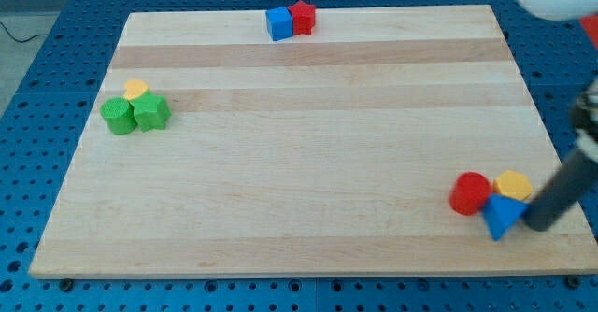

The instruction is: Separate red circle from blue triangle and yellow hexagon

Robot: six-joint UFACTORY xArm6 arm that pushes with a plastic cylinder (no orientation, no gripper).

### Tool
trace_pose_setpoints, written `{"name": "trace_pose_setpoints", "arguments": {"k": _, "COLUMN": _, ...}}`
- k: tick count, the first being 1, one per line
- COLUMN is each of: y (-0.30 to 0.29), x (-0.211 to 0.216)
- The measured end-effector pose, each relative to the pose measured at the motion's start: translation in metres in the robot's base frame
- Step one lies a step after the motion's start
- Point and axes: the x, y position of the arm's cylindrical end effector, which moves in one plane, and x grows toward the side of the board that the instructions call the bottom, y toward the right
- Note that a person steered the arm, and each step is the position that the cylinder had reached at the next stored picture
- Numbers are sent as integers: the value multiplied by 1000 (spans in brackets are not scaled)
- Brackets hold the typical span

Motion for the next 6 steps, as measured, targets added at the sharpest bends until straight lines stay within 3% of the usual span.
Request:
{"name": "trace_pose_setpoints", "arguments": {"k": 2, "y": -114, "x": -74}}
{"name": "trace_pose_setpoints", "arguments": {"k": 4, "y": -117, "x": -52}}
{"name": "trace_pose_setpoints", "arguments": {"k": 5, "y": -87, "x": -18}}
{"name": "trace_pose_setpoints", "arguments": {"k": 6, "y": -31, "x": -14}}
